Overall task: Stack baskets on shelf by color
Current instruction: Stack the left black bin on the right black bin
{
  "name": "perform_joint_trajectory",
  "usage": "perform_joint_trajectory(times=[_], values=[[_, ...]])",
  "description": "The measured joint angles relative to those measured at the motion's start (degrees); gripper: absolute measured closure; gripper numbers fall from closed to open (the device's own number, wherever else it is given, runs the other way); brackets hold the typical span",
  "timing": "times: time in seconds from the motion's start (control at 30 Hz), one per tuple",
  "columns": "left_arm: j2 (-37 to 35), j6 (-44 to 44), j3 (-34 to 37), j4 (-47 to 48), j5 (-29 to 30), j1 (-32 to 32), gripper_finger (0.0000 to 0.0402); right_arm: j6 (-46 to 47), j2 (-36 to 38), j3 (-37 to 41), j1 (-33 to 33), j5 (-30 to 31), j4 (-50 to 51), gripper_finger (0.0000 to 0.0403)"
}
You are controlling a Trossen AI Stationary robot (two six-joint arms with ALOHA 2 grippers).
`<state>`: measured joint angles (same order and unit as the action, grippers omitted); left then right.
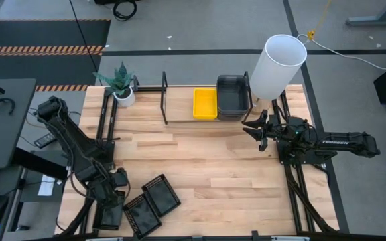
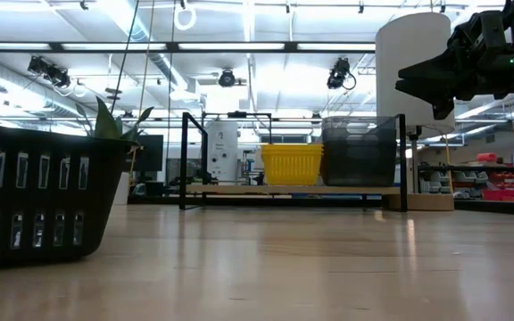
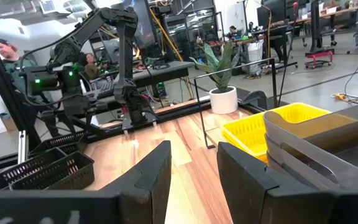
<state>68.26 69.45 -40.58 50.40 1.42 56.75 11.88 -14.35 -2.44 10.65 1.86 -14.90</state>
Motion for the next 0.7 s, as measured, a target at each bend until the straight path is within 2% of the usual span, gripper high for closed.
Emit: perform_joint_trajectory(times=[0.2, 0.37, 0.5, 0.7], values=[[0.0, -1.1, 0.3, -0.4, 0.0, 0.1, 0.0245, 0.0, 0.0, 0.0, 0.0, 0.0, 0.0, 0.0267], [0.0, -1.2, 4.0, -5.4, -1.2, 0.1, 0.0261, 0.0, 0.0, 0.0, 0.0, 0.0, 0.0, 0.0267], [0.1, -0.8, 5.6, -5.5, -2.8, 0.1, 0.0273, 0.0, 0.0, 0.0, 0.0, 0.0, 0.0, 0.0267], [0.1, -0.8, 5.8, -5.4, -2.5, 0.0, 0.0319, 0.0, 0.0, 0.0, 0.0, 0.0, 0.0, 0.0267]])
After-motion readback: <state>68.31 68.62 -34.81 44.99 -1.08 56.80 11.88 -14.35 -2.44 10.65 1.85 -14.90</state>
